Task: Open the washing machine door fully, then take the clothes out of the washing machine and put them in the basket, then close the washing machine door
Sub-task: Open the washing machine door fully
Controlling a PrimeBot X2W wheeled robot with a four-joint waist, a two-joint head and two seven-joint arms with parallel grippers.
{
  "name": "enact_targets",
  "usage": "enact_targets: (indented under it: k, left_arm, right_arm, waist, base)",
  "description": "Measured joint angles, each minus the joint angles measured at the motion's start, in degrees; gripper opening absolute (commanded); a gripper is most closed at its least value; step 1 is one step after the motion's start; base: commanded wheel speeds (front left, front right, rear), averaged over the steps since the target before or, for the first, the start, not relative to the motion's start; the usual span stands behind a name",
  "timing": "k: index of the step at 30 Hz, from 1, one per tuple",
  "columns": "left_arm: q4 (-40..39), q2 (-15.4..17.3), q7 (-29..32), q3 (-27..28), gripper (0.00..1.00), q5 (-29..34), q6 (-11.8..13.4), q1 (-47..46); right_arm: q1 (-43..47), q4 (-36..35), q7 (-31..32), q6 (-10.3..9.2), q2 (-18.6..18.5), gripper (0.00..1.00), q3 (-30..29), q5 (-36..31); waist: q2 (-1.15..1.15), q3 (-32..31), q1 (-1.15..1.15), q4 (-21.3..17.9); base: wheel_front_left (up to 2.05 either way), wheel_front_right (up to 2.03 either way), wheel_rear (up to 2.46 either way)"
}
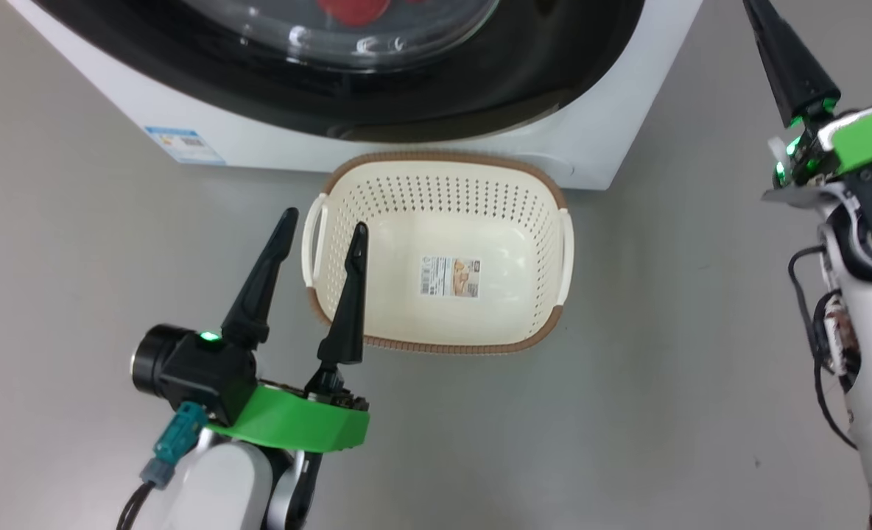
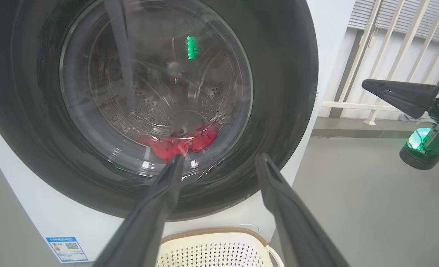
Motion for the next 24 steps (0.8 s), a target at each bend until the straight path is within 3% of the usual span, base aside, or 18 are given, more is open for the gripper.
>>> enact_targets:
  k: [11,24]
  left_arm:
    - [-0.9,-0.02,0.0,-0.8,1.0,-0.15,0.59,-0.91]
    - [-0.82,-0.09,0.0,-1.27,1.0,-1.04,2.03,-2.41]
  right_arm:
    - [-10.35,7.46,10.24,-0.01,-1.81,0.0,-0.23,5.81]
    - [-18.6,11.63,15.49,-0.01,-2.08,0.0,1.47,8.76]
  waist:
    - [0.0,5.11,0.0,1.83]
    - [0.0,8.55,0.0,2.63]
  base:
    - [0.0,0.0,0.0]
    - [0.0,0.0,0.0]
